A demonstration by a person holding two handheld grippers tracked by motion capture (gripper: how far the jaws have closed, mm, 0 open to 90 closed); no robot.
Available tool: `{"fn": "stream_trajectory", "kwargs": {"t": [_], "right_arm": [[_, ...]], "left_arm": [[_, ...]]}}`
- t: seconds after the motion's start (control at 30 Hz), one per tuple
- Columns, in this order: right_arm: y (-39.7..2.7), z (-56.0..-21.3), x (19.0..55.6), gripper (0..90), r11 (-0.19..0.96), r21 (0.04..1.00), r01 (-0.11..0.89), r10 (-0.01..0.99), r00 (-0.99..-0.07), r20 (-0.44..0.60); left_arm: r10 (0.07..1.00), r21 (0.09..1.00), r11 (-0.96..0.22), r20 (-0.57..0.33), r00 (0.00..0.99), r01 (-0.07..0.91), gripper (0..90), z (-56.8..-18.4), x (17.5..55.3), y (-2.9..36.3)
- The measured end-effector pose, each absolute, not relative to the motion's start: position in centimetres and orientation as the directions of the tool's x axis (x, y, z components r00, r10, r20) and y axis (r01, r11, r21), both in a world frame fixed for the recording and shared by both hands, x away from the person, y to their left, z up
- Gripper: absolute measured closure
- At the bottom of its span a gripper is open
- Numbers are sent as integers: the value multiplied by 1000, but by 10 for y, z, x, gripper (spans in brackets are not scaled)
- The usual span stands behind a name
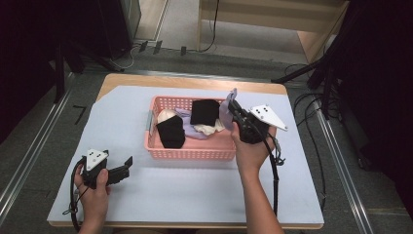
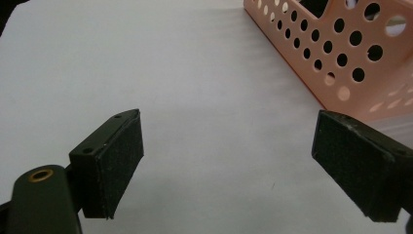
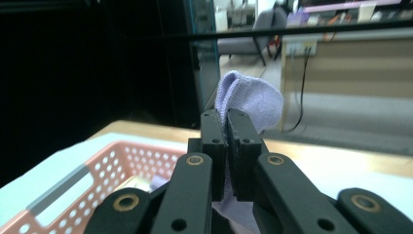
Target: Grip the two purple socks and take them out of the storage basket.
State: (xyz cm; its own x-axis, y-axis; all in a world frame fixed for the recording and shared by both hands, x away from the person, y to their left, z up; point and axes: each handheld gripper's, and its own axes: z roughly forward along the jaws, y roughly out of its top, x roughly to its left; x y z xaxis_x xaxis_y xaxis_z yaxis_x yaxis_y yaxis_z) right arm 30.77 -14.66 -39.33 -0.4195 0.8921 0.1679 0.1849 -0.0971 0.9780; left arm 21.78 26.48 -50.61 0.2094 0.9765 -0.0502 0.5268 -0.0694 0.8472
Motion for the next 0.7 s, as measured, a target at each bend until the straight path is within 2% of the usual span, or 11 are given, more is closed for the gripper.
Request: {"fn": "stream_trajectory", "kwargs": {"t": [0.17, 0.2, 0.3, 0.5, 0.7], "right_arm": [[-156, -384, 303, 868, -97, 991, 97, 908, -399, 128], [-162, -379, 300, 868, -80, 996, 44, 926, -367, 91], [-172, -375, 298, 867, -73, 997, 0, 944, -324, 69], [-195, -376, 294, 867, -83, 996, -10, 971, -227, 79], [-216, -394, 293, 867, -73, 997, 40, 987, -137, 78]], "left_arm": [[977, 845, -72, -48, 209, 530, 125, -506, 218, 265], [977, 848, -70, -48, 207, 526, 125, -506, 218, 265], [977, 847, -71, -48, 208, 526, 125, -506, 217, 265], [977, 846, -70, -49, 208, 528, 125, -506, 217, 265], [977, 846, -70, -49, 207, 528, 125, -506, 217, 265]]}}
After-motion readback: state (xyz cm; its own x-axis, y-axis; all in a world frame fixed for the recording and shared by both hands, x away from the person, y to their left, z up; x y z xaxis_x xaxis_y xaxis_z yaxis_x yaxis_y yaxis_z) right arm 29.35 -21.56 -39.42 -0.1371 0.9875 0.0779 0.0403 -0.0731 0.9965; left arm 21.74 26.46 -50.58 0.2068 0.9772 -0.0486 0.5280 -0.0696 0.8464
